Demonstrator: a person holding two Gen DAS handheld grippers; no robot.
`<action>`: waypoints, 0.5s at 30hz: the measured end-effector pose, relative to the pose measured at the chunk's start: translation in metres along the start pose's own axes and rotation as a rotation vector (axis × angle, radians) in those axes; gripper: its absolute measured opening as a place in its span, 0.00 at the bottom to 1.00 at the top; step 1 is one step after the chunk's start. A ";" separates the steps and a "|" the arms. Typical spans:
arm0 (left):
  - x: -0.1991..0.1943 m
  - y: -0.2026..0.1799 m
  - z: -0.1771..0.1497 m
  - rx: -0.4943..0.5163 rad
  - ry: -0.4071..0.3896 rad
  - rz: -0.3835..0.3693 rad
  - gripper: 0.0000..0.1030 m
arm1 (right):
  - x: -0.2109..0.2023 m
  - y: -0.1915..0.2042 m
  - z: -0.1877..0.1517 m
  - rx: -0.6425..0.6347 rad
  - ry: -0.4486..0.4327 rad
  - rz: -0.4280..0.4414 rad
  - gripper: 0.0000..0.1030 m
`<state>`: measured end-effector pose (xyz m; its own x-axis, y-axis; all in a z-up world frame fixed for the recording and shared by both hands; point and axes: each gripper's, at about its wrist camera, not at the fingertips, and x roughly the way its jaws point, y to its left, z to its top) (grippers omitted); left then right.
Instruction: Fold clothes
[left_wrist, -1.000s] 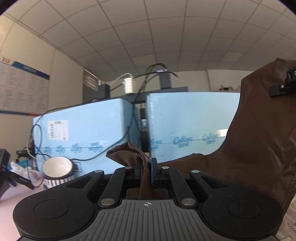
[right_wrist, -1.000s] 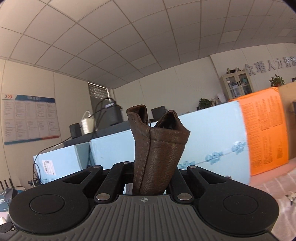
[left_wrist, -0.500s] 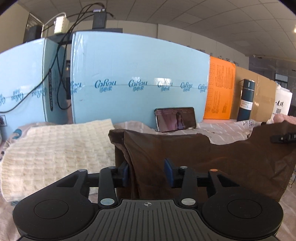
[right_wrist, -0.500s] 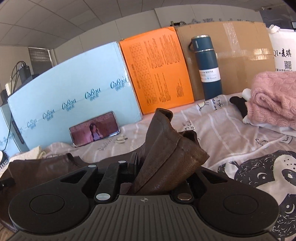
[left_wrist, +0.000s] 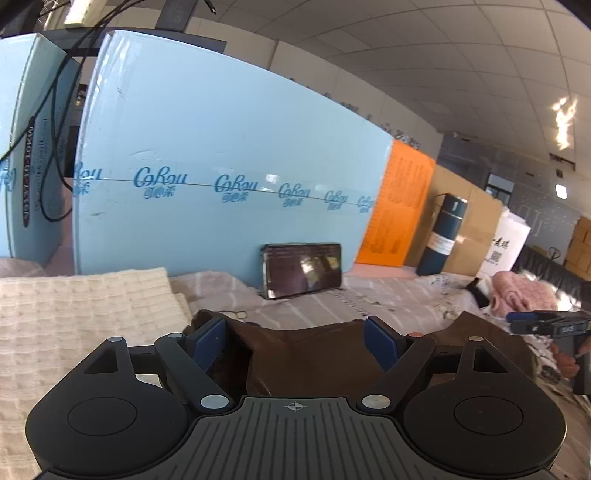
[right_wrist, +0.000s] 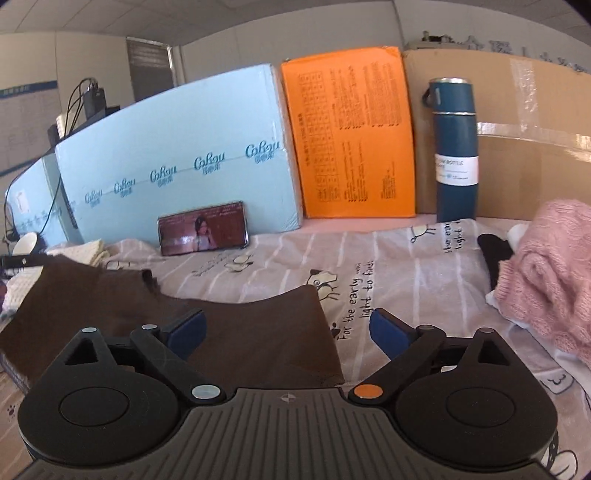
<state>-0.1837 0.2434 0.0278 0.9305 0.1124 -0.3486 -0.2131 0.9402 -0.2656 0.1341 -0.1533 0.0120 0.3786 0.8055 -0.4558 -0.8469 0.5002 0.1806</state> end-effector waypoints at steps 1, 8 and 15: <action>0.001 0.000 -0.001 -0.006 0.013 -0.037 0.81 | 0.008 0.002 0.000 -0.010 0.024 0.019 0.93; 0.021 -0.005 -0.001 0.034 0.092 -0.056 0.81 | 0.039 0.016 0.007 -0.046 0.081 0.136 0.93; 0.044 -0.018 0.007 0.166 0.078 0.071 0.20 | 0.040 0.019 0.013 -0.028 0.081 0.224 0.86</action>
<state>-0.1367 0.2338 0.0231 0.8875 0.1614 -0.4317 -0.2197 0.9715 -0.0885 0.1376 -0.1079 0.0084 0.1495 0.8669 -0.4755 -0.9170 0.3014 0.2612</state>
